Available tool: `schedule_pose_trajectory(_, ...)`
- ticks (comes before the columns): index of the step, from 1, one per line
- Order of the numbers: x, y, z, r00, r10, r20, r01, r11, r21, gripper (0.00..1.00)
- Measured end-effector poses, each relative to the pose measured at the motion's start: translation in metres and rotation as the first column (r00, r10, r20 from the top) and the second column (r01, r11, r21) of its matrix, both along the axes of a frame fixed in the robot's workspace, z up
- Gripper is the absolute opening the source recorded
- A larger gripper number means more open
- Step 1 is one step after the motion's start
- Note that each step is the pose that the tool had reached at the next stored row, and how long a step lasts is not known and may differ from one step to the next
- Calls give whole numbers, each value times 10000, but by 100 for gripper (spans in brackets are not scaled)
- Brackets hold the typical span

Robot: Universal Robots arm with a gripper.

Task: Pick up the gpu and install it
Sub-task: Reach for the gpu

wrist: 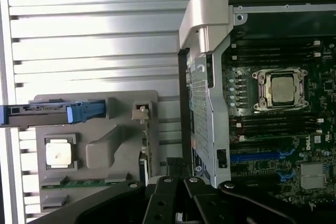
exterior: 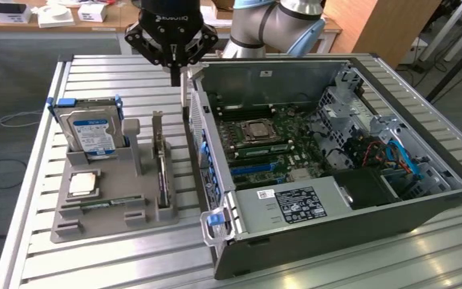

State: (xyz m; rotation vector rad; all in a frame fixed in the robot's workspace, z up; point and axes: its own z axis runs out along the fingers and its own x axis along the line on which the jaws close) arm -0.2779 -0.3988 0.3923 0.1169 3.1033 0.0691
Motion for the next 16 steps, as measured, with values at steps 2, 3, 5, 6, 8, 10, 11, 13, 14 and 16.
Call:
schedule_pose_trajectory(2, -56, 0, 0, 10000, 0, 3, 0, 10000, 0, 11)
schedule_pose_trajectory(3, -87, 0, -1, 10000, 1, 6, -1, 10000, 1, 11)
schedule_pose_trajectory(5, -140, 0, -1, 10000, 1, 9, -1, 10000, 1, 11)
schedule_pose_trajectory(6, -164, 0, -1, 10000, 1, 11, -1, 10000, 0, 11)
schedule_pose_trajectory(8, -208, 0, -1, 10000, 0, 13, 0, 10000, 1, 11)
schedule_pose_trajectory(10, -216, 0, -1, 10000, 0, 14, 0, 10000, 1, 11)
schedule_pose_trajectory(11, -216, 0, -1, 10000, 1, 14, -1, 10000, 1, 11)
schedule_pose_trajectory(13, -217, 0, -1, 10000, 1, 14, -1, 10000, 0, 11)
schedule_pose_trajectory(14, -217, 0, -1, 10000, 1, 13, -1, 10000, 0, 11)
schedule_pose_trajectory(16, -218, 0, -1, 10000, 1, 14, -1, 10000, 0, 11)
